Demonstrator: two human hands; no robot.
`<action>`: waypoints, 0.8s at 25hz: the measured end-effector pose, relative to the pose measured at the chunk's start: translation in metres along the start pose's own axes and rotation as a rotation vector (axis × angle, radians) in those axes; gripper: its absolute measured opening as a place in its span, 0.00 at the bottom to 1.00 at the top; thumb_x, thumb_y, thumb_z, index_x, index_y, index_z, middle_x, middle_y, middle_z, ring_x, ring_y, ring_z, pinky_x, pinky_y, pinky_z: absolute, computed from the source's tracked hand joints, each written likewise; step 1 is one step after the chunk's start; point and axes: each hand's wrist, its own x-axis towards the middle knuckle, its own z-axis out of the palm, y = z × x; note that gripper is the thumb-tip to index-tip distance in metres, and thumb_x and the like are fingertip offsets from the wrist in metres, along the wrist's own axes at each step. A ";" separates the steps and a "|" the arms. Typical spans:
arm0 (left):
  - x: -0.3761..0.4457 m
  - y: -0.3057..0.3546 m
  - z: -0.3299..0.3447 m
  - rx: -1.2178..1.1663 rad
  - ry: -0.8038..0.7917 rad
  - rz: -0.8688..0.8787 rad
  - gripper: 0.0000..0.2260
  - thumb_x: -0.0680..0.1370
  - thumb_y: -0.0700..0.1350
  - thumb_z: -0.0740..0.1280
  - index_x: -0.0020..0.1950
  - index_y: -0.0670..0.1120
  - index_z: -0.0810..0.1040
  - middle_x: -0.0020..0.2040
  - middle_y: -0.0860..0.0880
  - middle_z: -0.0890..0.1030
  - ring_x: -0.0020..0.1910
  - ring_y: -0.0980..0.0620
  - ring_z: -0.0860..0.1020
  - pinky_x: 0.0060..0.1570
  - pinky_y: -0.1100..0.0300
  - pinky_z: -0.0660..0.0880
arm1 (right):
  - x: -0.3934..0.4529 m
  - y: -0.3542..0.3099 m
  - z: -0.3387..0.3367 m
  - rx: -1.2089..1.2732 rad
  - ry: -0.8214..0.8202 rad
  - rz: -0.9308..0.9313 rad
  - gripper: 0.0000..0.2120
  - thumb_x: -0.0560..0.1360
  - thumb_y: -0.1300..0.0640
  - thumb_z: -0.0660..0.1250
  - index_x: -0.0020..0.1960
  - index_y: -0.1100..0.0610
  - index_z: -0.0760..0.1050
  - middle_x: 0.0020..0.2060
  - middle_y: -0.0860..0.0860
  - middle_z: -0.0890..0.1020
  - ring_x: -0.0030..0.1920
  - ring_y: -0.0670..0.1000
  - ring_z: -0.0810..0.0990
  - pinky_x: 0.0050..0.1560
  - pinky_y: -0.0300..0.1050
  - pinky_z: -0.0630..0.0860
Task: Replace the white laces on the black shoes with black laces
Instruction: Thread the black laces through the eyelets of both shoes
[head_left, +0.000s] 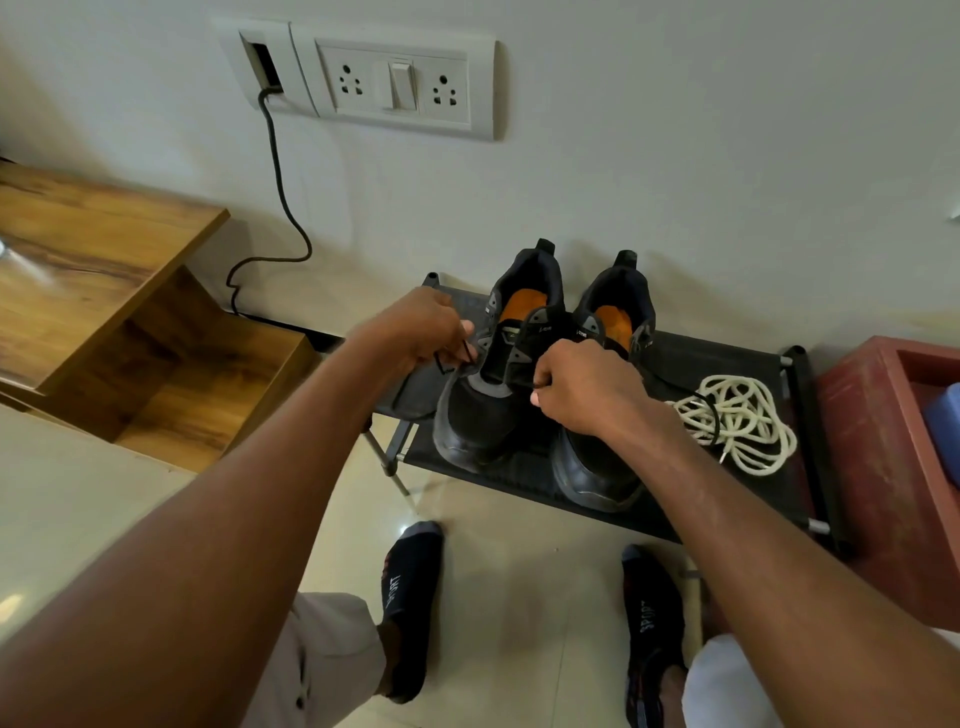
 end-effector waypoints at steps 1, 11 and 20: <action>-0.002 0.001 -0.001 0.097 -0.018 0.015 0.11 0.84 0.44 0.67 0.47 0.36 0.78 0.44 0.38 0.87 0.49 0.39 0.87 0.45 0.56 0.76 | 0.001 0.001 -0.001 0.021 -0.057 0.005 0.06 0.81 0.52 0.70 0.48 0.53 0.83 0.40 0.51 0.85 0.40 0.52 0.83 0.50 0.55 0.83; -0.049 0.057 -0.027 -0.191 -0.137 0.322 0.17 0.82 0.53 0.69 0.47 0.39 0.81 0.33 0.47 0.79 0.36 0.48 0.79 0.48 0.53 0.78 | -0.018 -0.018 -0.074 1.261 -0.390 -0.014 0.10 0.82 0.49 0.69 0.47 0.54 0.83 0.34 0.49 0.78 0.30 0.45 0.74 0.33 0.39 0.69; -0.115 0.114 -0.065 -0.442 0.096 0.589 0.17 0.84 0.52 0.67 0.55 0.37 0.84 0.34 0.49 0.78 0.36 0.51 0.79 0.43 0.56 0.77 | -0.059 -0.039 -0.156 1.227 0.108 -0.295 0.17 0.86 0.48 0.62 0.57 0.59 0.84 0.35 0.52 0.79 0.33 0.48 0.73 0.32 0.42 0.67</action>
